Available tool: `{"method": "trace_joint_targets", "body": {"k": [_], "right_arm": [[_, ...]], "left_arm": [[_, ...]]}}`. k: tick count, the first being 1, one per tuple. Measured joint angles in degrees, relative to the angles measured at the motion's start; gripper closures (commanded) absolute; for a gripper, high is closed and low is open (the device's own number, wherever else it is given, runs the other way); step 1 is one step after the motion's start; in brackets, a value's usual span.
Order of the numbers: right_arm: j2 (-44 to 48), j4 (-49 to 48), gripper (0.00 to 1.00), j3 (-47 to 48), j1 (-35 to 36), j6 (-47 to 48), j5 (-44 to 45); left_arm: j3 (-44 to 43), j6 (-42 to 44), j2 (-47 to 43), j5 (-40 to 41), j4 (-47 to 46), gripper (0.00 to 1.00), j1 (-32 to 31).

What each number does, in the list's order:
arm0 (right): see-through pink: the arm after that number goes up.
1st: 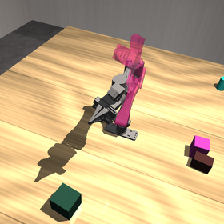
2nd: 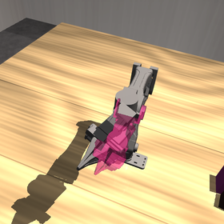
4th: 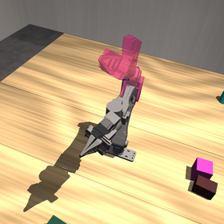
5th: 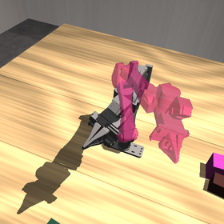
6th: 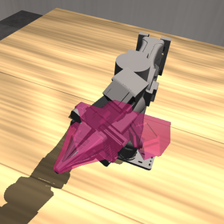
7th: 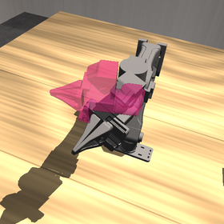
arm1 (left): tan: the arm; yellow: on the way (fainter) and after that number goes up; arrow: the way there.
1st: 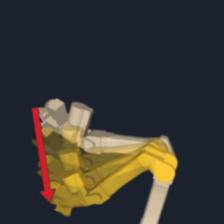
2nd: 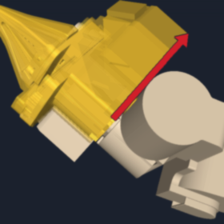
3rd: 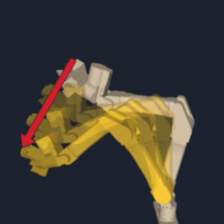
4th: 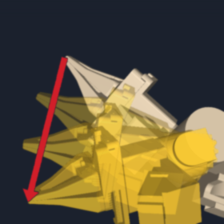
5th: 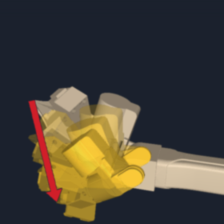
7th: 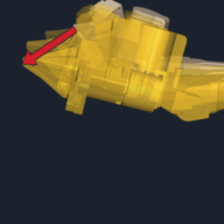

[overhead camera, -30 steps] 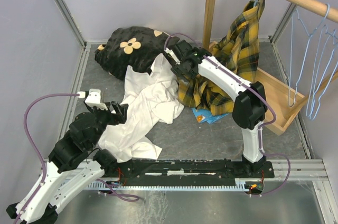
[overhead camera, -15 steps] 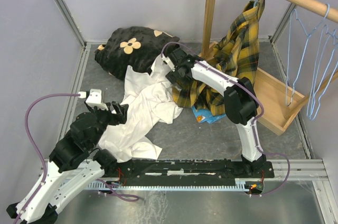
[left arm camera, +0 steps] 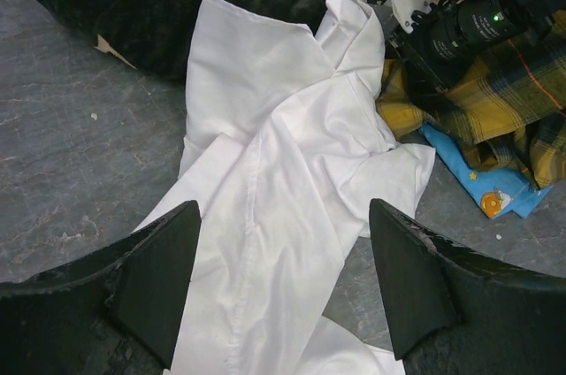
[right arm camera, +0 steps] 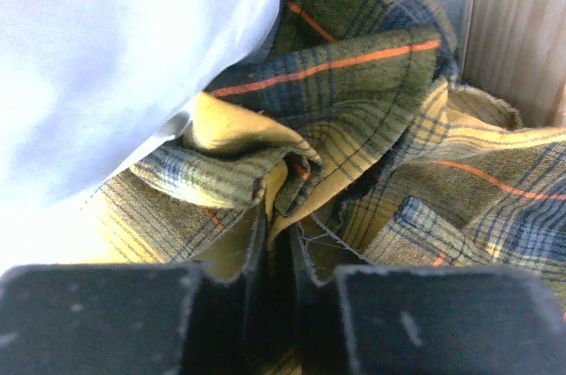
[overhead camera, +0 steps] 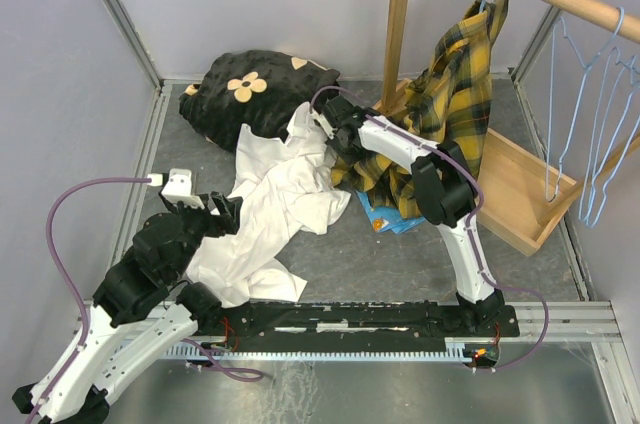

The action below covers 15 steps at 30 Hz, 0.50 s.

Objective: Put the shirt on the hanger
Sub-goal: Adjust the shirt on the hanger.

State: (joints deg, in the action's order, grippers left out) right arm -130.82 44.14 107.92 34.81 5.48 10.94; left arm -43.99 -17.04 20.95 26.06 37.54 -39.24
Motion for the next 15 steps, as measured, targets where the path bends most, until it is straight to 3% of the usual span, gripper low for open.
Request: {"method": "trace_joint_targets", "body": {"k": [8,15], "right_arm": [[5.66,-1.68,1.0,-5.7,-1.07,-2.16,4.57],[16.76,-2.95,1.0,-7.06,-4.33,-2.36,18.29]], "left_arm": [[0.13,0.0,0.0,0.52,0.0,0.17,0.0],[0.15,-0.02,-0.02,0.81,0.0,0.17,0.0]]}}
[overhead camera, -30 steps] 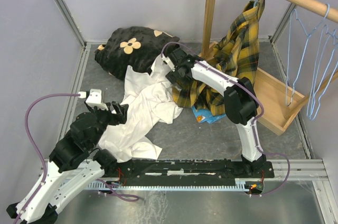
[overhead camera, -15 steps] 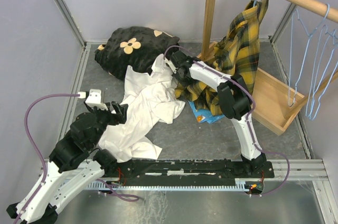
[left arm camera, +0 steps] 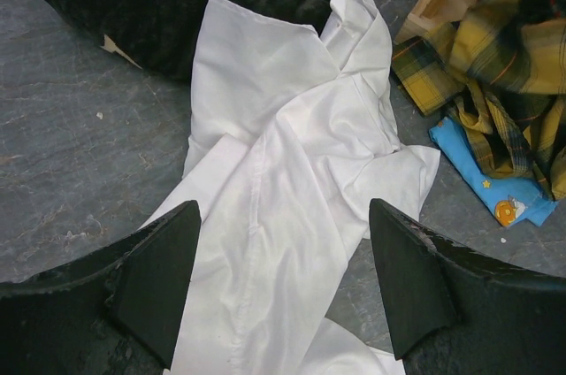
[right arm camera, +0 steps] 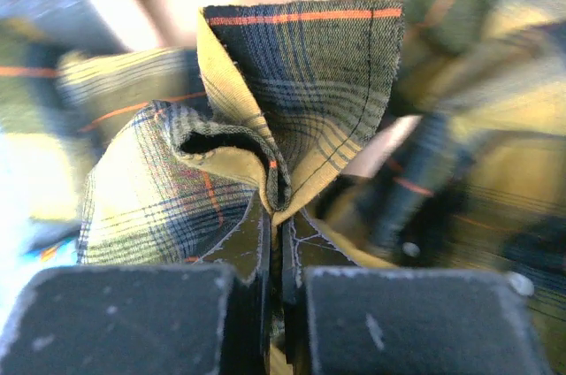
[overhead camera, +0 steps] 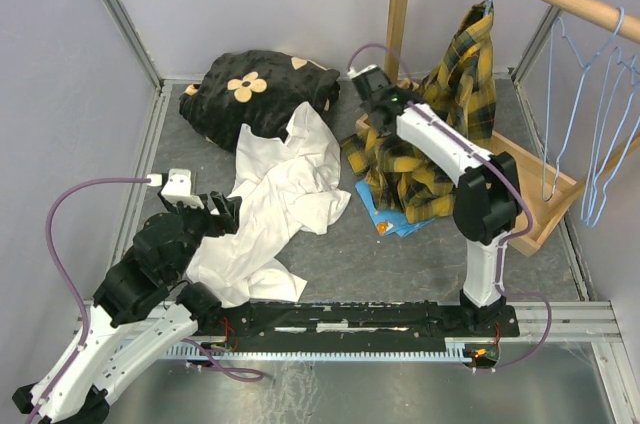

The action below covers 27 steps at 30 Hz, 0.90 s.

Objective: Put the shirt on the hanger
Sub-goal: Adjust the shirt on the hanger.

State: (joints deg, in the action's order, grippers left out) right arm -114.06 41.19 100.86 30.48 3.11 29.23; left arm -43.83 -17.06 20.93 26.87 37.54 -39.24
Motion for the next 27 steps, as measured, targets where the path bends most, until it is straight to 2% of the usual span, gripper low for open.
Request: {"method": "trace_joint_targets", "body": {"k": [8,9,10,12,13,14,16,21,27], "right_arm": [[-0.68,0.15,1.0,4.81,-8.2,0.57,10.56],[-1.88,0.59,0.95,6.58,-9.22,0.74,11.72],[-3.02,0.76,0.83,8.09,-9.94,0.81,12.28],[-4.94,1.7,0.5,10.62,-11.13,0.83,12.35],[-5.86,2.78,0.39,11.91,-11.58,1.29,11.63],[-6.32,3.76,0.33,12.68,-11.69,0.96,11.15],[-6.82,5.05,0.27,14.01,-11.78,1.2,8.66],[-5.27,5.97,0.19,14.45,-11.23,0.66,-1.05],[0.59,3.23,0.16,12.96,-9.16,1.9,-12.04]], "left_arm": [[0.0,0.0,0.0,0.02,0.0,0.17,0.0],[0.0,0.0,0.0,0.04,0.0,0.17,0.0],[0.0,0.0,0.0,0.04,0.0,0.17,0.0],[0.0,0.0,0.0,0.04,0.0,0.17,0.0],[0.0,0.0,0.0,0.07,0.0,0.17,0.0],[0.0,0.0,0.0,0.07,0.0,0.17,0.0],[0.0,0.0,0.0,0.07,0.0,0.17,0.0],[0.09,0.0,0.0,0.07,0.0,0.17,0.0],[0.15,0.0,0.0,0.07,0.0,0.17,0.0]]}}
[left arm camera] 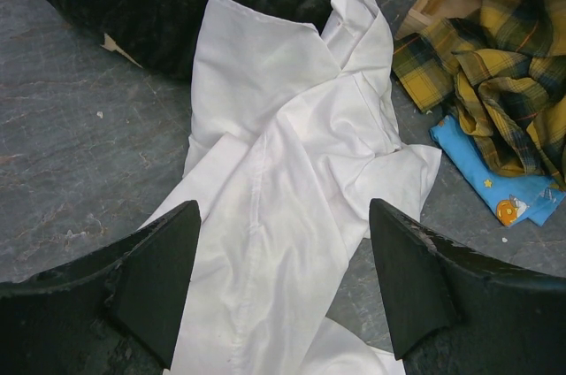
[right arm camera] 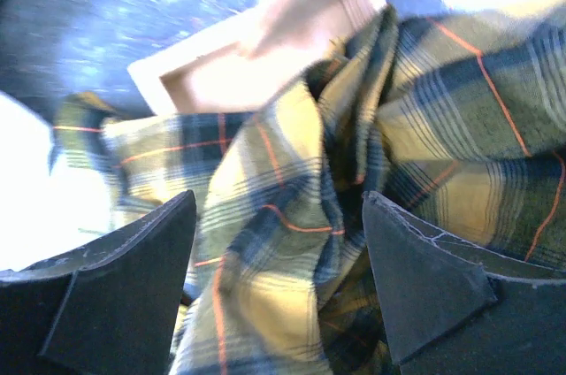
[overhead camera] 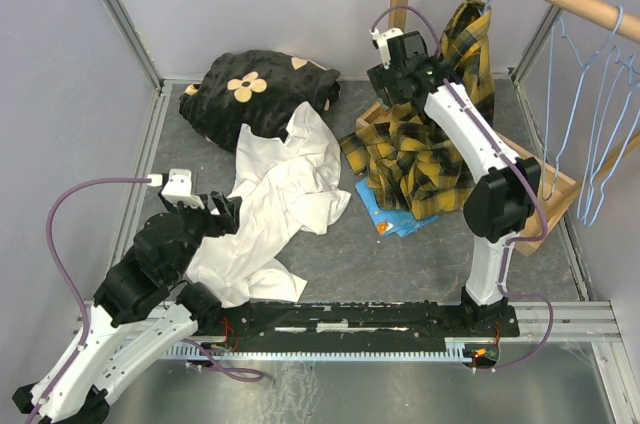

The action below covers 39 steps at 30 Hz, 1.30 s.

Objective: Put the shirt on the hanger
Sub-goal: Adjust the shirt on the hanger.

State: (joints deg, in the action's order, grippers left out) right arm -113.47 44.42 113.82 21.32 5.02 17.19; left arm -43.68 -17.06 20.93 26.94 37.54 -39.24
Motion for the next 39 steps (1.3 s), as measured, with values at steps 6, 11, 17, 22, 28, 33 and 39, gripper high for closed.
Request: {"method": "trace_joint_targets", "body": {"k": [6,11,17,22,28,33,39], "right_arm": [[4.26,-3.76,0.16,-2.47,5.31,3.93,-5.46],[2.89,-3.89,0.16,-4.17,9.51,5.4,-8.81],[-5.77,-1.84,0.15,-1.73,10.71,4.79,-6.97],[-11.58,0.0,0.15,-1.92,10.49,3.23,-3.98],[-13.16,0.85,0.15,-2.8,10.45,1.86,0.92],[-13.62,0.52,0.2,-3.63,10.45,1.64,4.57],[-15.1,0.02,0.55,-4.9,10.12,0.9,5.18]], "left_arm": [[0.02,-0.02,0.0,0.0,0.0,0.17,0.0],[0.02,-0.02,-0.04,0.0,0.0,0.17,0.0],[0.02,-0.02,-0.04,0.0,0.0,0.17,0.0],[0.04,-0.02,-0.2,0.02,0.0,0.17,0.0],[0.04,-0.02,-0.24,0.07,0.0,0.17,0.0],[0.04,-0.02,-0.33,0.04,0.0,0.17,0.0],[0.04,-0.02,-0.94,0.66,0.0,0.17,0.0]]}}
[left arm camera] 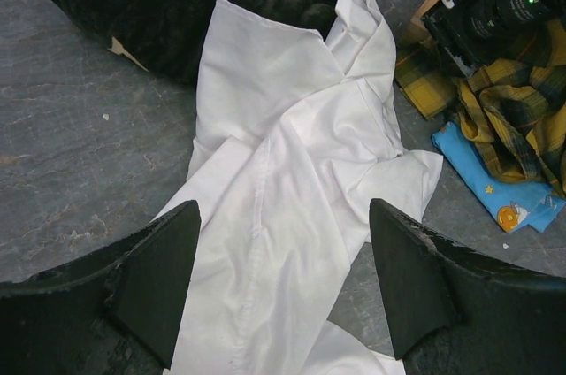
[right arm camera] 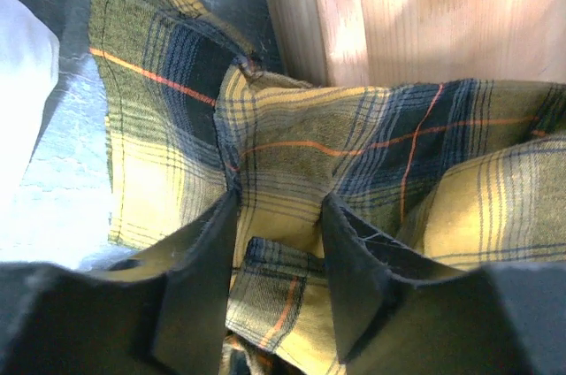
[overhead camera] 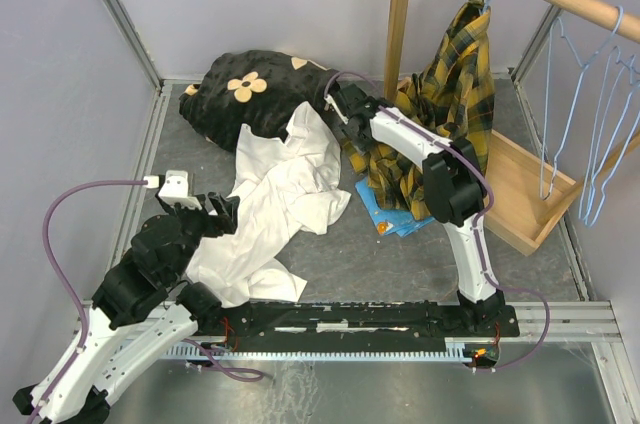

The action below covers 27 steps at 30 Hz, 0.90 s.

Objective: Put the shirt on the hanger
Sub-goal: Adjust the shirt on the hanger.

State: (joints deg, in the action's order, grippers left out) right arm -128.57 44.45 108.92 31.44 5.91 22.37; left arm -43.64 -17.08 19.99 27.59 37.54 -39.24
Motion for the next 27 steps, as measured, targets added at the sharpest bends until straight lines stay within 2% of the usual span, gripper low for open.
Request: {"method": "trace_joint_targets", "body": {"k": [6,10,22,27], "right_arm": [[0.0,-0.22,0.89,0.0,-1.07,-0.68,-1.38],[0.07,-0.24,1.0,-0.02,-1.68,-1.18,-2.01],[3.72,0.22,1.0,-0.09,-2.56,-1.62,-2.05],[5.11,0.11,1.0,-0.09,-3.34,-1.7,2.71]], "left_arm": [[0.0,0.0,0.0,0.44,0.0,0.17,0.0],[0.0,0.0,0.0,0.55,0.0,0.17,0.0],[0.0,0.0,0.0,0.57,0.0,0.17,0.0],[0.0,0.0,0.0,0.57,0.0,0.17,0.0]]}}
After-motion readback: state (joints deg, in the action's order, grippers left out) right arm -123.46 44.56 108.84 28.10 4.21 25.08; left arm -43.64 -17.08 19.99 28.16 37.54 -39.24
